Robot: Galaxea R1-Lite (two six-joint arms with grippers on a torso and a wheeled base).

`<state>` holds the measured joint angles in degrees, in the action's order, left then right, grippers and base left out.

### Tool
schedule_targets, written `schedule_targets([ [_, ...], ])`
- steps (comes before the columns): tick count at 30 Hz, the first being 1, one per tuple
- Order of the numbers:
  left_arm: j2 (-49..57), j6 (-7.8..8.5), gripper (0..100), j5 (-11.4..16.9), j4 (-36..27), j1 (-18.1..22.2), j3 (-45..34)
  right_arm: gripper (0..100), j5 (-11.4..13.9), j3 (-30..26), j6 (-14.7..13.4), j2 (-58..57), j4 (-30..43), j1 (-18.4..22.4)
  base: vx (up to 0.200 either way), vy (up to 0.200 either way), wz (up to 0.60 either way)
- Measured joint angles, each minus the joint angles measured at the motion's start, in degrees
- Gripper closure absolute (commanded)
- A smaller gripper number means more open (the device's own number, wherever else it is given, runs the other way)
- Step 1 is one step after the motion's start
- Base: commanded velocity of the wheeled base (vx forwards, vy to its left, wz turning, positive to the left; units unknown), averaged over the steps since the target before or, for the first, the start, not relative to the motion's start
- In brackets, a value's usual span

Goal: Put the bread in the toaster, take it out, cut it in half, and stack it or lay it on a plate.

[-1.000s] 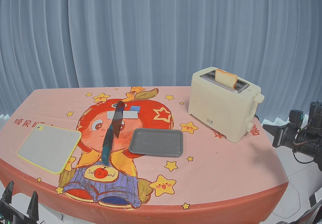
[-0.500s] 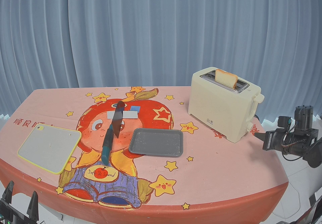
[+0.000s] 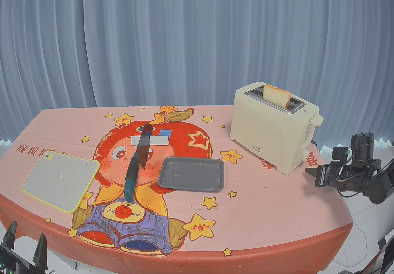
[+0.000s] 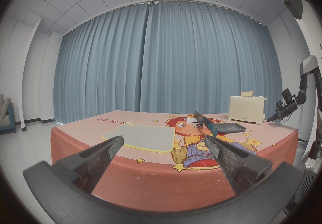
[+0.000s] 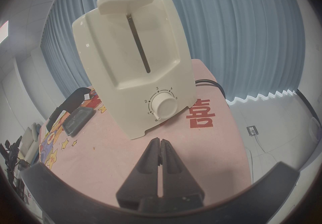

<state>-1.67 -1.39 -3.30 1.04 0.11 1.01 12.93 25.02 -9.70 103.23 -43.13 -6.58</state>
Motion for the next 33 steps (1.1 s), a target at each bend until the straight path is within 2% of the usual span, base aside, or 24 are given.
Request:
schedule_targets([
  [17, 0.0, 0.0, 0, 0.0, 0.0, 0.0, 0.0, 100, -1.7, 2.4, -2.5, 2.3, 0.1, -0.2, 0.0, 0.0, 0.0],
  [21, 0.0, 0.0, 0, 0.0, 0.0, 0.0, 0.0, 100, -2.8, 2.7, -2.8, 2.5, 0.1, -0.3, 0.0, 0.0, 0.0],
  [27, 0.0, 0.0, 0, 0.0, 0.0, 0.0, 0.0, 100, -3.4, 3.5, -5.2, 2.9, 0.0, -1.1, 0.0, 0.0, 0.0],
  [33, 0.0, 0.0, 0, 0.0, 0.0, 0.0, 0.0, 100, -3.5, 3.7, -5.5, 3.1, 0.1, -1.8, 0.0, 0.0, 0.0],
])
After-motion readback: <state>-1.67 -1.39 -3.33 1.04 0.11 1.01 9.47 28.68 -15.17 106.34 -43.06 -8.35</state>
